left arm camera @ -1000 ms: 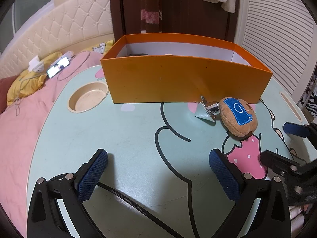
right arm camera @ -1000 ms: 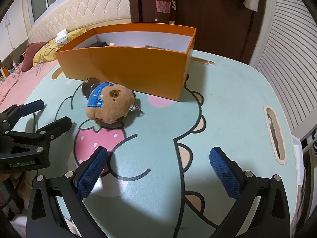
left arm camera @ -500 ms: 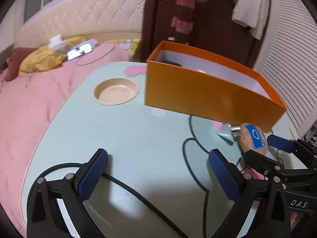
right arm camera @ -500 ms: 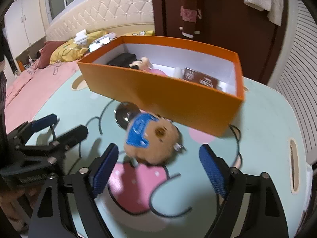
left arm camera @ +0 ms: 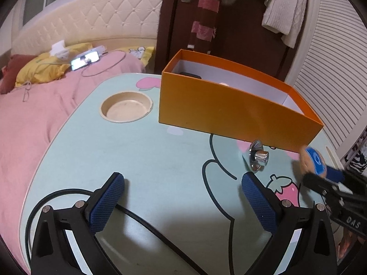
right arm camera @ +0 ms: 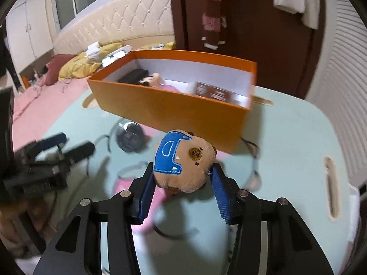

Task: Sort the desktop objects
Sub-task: 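Grasp the metal keychain with the left tool while the right tool holds the bear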

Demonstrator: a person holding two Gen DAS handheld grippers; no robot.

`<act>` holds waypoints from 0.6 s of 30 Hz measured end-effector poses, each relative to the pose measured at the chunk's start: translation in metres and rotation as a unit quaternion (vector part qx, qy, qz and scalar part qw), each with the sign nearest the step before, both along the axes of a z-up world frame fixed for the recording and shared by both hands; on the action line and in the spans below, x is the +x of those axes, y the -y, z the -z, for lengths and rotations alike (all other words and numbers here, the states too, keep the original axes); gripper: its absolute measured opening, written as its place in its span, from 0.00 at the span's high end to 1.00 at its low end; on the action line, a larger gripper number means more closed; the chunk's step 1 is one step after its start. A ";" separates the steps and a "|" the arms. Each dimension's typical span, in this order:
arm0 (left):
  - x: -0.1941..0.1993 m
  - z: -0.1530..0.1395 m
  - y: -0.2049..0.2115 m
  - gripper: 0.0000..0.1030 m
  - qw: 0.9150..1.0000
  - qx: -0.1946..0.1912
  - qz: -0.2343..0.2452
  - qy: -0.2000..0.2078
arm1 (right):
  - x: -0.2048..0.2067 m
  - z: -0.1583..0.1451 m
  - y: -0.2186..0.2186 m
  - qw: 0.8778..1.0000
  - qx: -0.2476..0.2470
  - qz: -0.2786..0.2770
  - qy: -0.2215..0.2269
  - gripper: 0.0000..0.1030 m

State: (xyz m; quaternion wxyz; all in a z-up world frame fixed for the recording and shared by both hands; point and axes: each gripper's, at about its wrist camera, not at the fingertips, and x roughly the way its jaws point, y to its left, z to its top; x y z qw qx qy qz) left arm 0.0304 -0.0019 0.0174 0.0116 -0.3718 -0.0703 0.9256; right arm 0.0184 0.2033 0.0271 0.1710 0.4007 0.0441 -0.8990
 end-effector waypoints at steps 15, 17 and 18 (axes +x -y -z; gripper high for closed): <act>-0.038 -0.014 -0.055 0.04 0.994 -0.038 0.103 0.016 | 0.013 0.011 -0.037 0.998 -0.029 0.056 0.007 0.52; -0.047 -0.013 -0.058 0.12 0.993 -0.039 0.104 0.022 | 0.013 0.011 -0.038 0.998 -0.033 0.055 0.008 0.52; -0.052 -0.012 -0.060 0.18 0.993 -0.041 0.106 0.027 | 0.013 0.011 -0.039 0.998 -0.034 0.055 0.008 0.52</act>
